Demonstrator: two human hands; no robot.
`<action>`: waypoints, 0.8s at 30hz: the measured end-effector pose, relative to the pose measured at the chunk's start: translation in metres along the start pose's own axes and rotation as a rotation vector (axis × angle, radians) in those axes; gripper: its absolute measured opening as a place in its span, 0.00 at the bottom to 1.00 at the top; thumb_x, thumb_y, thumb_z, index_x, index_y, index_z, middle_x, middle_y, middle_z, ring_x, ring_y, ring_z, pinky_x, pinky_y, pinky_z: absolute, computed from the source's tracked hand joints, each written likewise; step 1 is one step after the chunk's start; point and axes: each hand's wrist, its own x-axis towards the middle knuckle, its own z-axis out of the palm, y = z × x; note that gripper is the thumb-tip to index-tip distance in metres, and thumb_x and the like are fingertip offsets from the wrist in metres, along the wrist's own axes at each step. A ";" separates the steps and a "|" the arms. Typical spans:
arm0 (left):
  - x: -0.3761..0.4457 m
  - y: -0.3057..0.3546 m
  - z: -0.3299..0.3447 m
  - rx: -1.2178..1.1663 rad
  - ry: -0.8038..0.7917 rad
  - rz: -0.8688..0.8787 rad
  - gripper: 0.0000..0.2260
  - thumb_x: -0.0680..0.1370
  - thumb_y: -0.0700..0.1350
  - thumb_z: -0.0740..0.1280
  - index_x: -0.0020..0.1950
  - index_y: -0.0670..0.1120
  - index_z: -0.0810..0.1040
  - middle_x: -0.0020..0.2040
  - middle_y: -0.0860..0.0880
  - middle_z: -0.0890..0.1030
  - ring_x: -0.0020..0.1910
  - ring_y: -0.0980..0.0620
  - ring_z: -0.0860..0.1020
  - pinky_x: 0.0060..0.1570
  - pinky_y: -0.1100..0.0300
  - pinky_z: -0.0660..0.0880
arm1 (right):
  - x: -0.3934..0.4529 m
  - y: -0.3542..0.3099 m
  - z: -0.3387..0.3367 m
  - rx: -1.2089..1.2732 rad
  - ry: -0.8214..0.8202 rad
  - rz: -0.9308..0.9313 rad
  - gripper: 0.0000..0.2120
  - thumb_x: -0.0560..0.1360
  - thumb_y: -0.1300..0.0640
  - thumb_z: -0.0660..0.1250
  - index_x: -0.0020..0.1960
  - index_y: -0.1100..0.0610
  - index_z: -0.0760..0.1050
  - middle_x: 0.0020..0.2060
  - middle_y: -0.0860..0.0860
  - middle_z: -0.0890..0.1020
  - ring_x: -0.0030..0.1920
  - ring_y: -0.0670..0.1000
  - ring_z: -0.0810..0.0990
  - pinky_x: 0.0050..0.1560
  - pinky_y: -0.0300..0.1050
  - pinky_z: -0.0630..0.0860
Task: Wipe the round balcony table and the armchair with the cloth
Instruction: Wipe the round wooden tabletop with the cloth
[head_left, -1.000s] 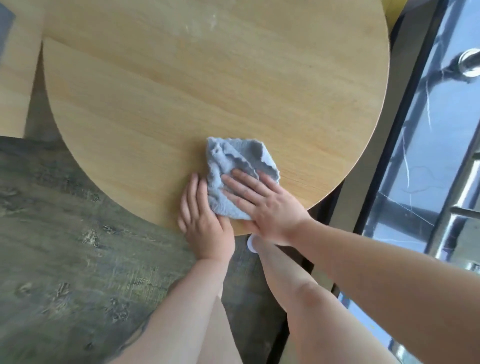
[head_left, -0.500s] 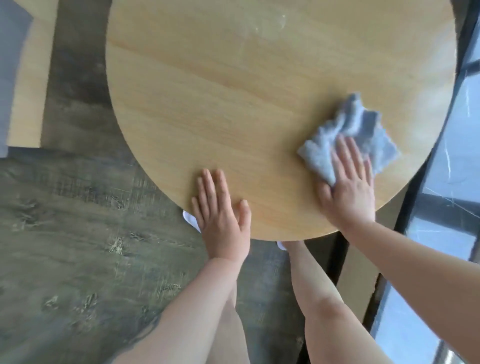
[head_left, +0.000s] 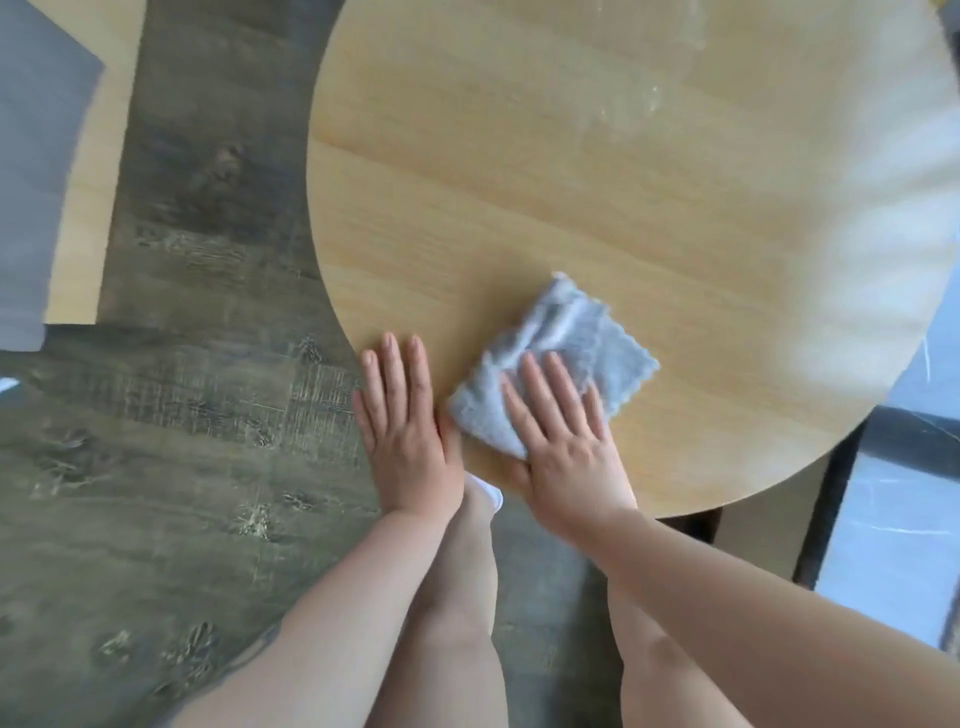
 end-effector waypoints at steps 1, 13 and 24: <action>0.001 0.000 0.000 -0.004 0.000 0.005 0.30 0.76 0.48 0.54 0.79 0.47 0.51 0.78 0.50 0.48 0.78 0.52 0.43 0.74 0.52 0.42 | 0.015 0.020 -0.006 -0.060 -0.043 -0.281 0.28 0.81 0.43 0.47 0.78 0.51 0.52 0.77 0.51 0.56 0.77 0.54 0.52 0.75 0.55 0.50; 0.003 0.019 0.006 -0.081 0.129 -0.291 0.32 0.79 0.52 0.50 0.76 0.40 0.41 0.77 0.47 0.43 0.77 0.48 0.45 0.73 0.53 0.38 | 0.126 0.048 -0.041 -0.264 -0.090 -0.605 0.32 0.77 0.45 0.52 0.78 0.48 0.47 0.77 0.47 0.52 0.77 0.51 0.49 0.75 0.52 0.45; 0.005 0.028 0.009 -0.156 0.113 -0.441 0.32 0.79 0.52 0.50 0.76 0.34 0.46 0.77 0.37 0.50 0.77 0.43 0.50 0.73 0.51 0.43 | 0.212 -0.018 -0.048 -0.245 -0.112 -0.296 0.30 0.81 0.44 0.50 0.77 0.45 0.39 0.78 0.48 0.43 0.77 0.52 0.40 0.74 0.53 0.36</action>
